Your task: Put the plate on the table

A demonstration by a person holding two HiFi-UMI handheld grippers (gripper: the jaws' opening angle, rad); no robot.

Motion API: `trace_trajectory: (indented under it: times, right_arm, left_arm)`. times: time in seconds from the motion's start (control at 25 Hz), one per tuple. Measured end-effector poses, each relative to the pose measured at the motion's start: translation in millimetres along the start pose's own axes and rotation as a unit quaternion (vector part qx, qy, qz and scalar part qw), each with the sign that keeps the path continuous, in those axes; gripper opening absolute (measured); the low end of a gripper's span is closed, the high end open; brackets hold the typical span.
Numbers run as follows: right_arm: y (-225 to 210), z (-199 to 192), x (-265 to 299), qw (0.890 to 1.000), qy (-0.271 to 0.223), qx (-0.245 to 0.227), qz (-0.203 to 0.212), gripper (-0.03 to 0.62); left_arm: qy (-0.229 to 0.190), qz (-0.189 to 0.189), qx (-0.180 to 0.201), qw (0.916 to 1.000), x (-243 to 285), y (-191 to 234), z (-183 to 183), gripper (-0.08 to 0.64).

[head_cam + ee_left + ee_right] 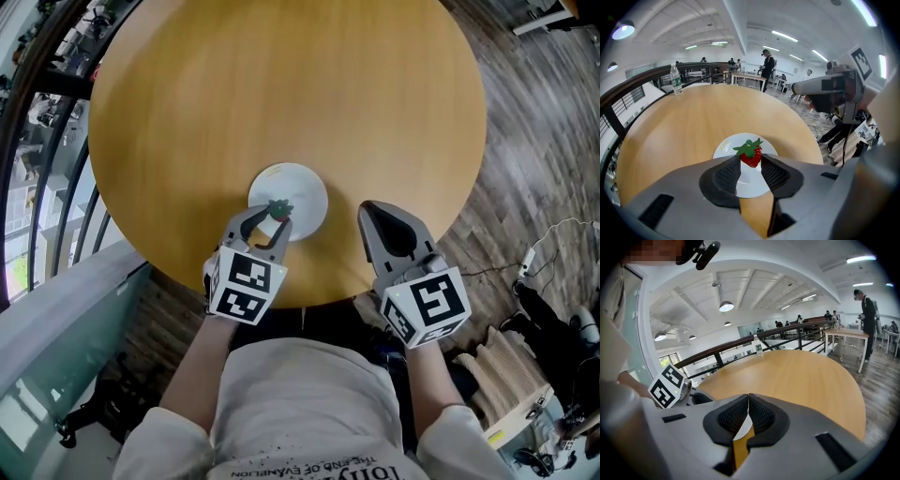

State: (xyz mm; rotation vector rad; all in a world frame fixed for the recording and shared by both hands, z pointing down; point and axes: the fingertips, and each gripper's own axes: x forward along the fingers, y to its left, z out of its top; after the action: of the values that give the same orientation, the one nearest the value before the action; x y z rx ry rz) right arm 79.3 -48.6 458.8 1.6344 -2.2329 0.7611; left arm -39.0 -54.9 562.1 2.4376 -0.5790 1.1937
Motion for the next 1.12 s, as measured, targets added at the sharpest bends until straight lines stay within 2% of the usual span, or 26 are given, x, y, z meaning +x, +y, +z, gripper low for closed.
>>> trace_trajectory:
  times: [0.08, 0.2, 0.32, 0.68, 0.8, 1.12]
  right_arm:
    - [0.3, -1.8, 0.2, 1.0, 0.001, 0.001, 0.001, 0.026]
    - [-0.2, -4.0, -0.6, 1.0, 0.001, 0.005, 0.002, 0.026]
    - [-0.3, -6.3, -0.3, 1.0, 0.003, 0.005, 0.001, 0.026]
    - [-5.7, -10.8, -6.3, 1.0, 0.004, 0.008, -0.003, 0.025]
    - [-7.5, -14.4, -8.6, 1.0, 0.006, 0.012, -0.004, 0.026]
    - [-11.2, -20.0, -10.1, 1.0, 0.008, 0.023, -0.003, 0.025]
  left_arm:
    - [0.009, 0.002, 0.008, 0.9999, 2.5, 0.7, -2.5, 0.15]
    - [0.032, 0.008, 0.044, 0.9985, 8.4, -0.3, -6.9, 0.15]
    - [0.056, 0.01, 0.083, 0.9949, 16.1, -1.9, -12.0, 0.15]
    - [0.094, 0.036, 0.158, 0.9822, 29.3, -5.1, -18.1, 0.15]
    - [0.103, 0.035, 0.167, 0.9799, 33.0, -7.8, -17.2, 0.15]
    - [0.119, 0.033, 0.155, 0.9801, 41.7, -3.7, -18.4, 0.15]
